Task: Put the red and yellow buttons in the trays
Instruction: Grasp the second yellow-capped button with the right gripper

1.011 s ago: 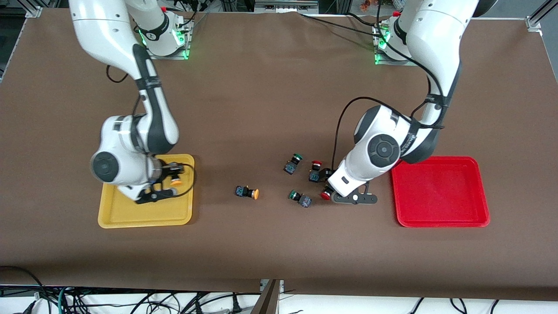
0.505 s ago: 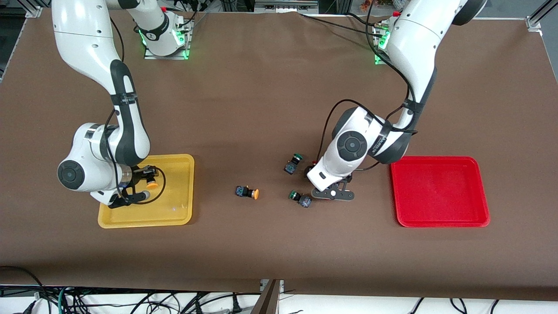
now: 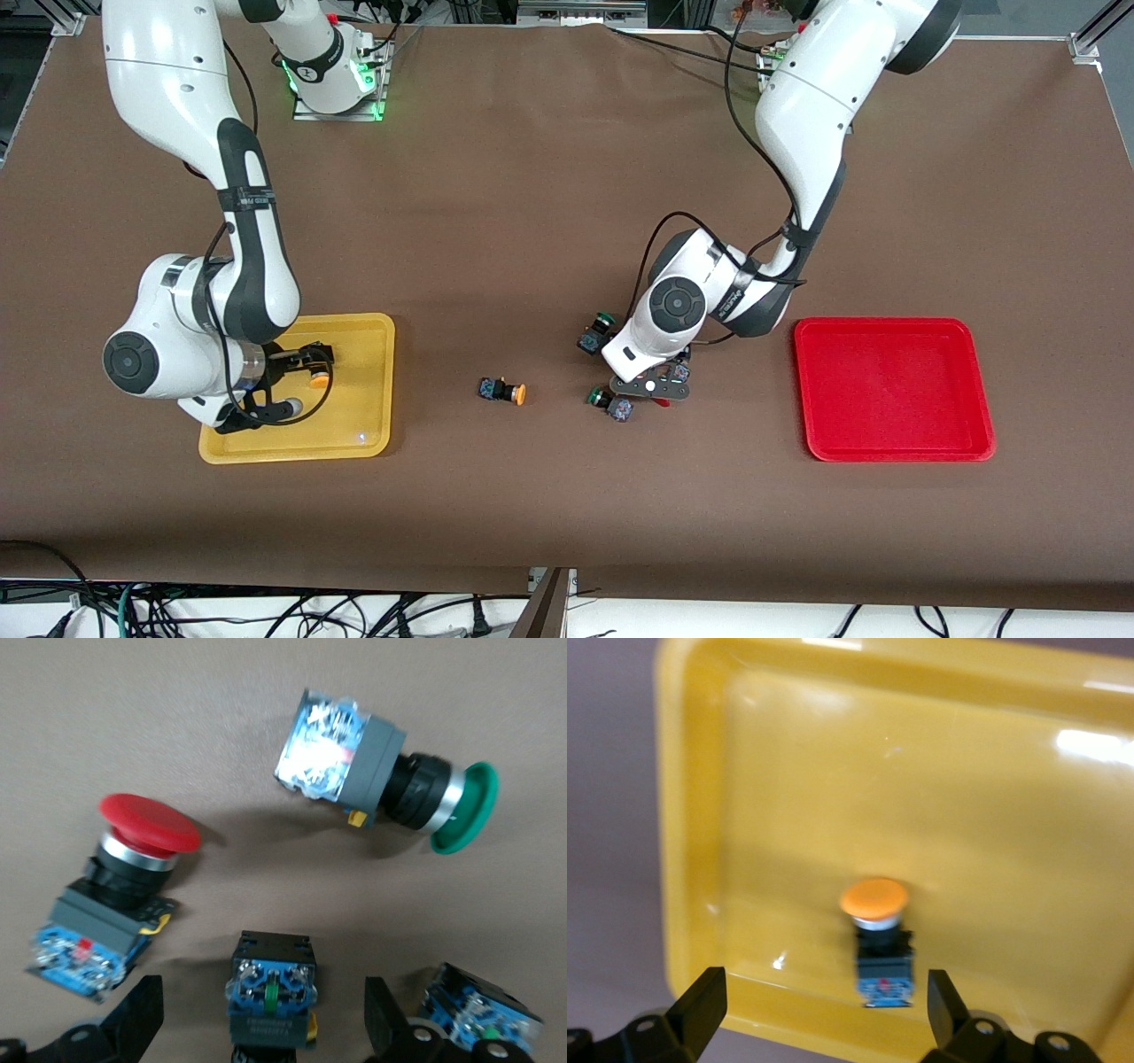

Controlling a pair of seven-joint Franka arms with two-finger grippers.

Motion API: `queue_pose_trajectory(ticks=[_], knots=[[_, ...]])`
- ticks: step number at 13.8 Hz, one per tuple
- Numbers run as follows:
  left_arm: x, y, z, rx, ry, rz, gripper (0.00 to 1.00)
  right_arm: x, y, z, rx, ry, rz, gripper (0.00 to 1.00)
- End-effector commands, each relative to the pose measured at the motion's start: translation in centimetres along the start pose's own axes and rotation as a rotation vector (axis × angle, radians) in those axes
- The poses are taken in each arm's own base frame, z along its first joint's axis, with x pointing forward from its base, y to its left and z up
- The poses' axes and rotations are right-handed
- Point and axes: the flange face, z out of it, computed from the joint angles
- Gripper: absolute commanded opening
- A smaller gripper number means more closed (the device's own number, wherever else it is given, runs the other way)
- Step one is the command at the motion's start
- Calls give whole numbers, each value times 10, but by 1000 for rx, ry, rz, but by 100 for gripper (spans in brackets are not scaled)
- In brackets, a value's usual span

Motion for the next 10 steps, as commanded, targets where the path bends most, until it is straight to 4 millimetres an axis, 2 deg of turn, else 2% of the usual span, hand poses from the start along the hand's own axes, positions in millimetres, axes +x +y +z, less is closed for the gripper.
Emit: queue_pose_trajectory(ticks=[1,3,4,5,7,8,9,10], knots=[[-1,3,-2,30,10,-1,100,11,-69,-13,-6,22,-20,100],[-4,5,2,32,5,2,100,14,-112,-13,-23,36,-105,100],[-4,4,3,34,4,-5,100,20,-146,-15,-43,71,-180,100],[-4,4,2,33,4,-9,89,27,-167,-13,-66,116,-238,100],[-4,2,0,34,2,-10,85,36,-189,6,-105,166,-368,100],[-6,2,2,37,-3,-9,77,39,-200,14,-116,197,-441,100],[-5,1,0,36,0,-11,61,42,-206,24,-131,213,-505,100],[-4,-1,-1,35,1,-15,45,42,-221,34,-146,219,-582,100]])
